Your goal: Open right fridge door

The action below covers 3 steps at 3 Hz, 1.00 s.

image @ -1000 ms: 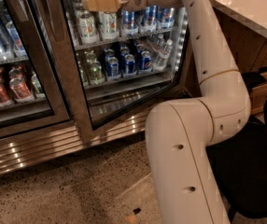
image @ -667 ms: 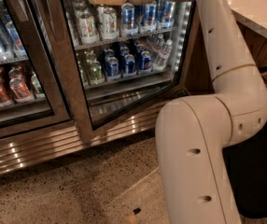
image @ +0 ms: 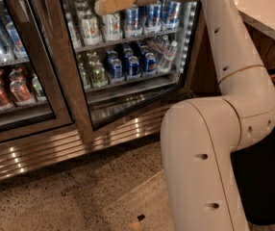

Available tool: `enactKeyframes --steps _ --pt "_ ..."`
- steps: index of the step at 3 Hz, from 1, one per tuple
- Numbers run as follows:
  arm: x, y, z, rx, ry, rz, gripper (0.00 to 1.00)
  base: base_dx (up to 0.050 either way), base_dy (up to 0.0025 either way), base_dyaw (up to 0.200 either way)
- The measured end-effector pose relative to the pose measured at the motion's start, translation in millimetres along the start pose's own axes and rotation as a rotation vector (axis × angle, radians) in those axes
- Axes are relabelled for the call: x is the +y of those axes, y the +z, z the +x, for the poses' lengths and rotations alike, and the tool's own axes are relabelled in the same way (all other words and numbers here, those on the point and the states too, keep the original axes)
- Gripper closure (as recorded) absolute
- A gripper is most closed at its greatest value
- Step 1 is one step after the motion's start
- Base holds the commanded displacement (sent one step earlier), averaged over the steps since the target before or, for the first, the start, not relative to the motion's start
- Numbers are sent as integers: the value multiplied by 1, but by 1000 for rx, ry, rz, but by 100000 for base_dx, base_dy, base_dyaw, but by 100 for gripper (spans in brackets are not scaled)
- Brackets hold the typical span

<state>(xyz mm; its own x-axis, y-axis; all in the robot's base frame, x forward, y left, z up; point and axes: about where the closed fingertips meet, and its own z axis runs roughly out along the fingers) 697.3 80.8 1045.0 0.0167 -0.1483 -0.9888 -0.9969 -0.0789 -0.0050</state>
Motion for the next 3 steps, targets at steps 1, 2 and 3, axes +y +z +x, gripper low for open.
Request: enactKeyframes --steps 1,2,3 --pt "1 0 0 0 0 0 0 0 0 0" --pt "5 1 -9 -21 12 11 0 0 0 0" --pt "29 -18 -62 -115 -51 86 0 0 0 0"
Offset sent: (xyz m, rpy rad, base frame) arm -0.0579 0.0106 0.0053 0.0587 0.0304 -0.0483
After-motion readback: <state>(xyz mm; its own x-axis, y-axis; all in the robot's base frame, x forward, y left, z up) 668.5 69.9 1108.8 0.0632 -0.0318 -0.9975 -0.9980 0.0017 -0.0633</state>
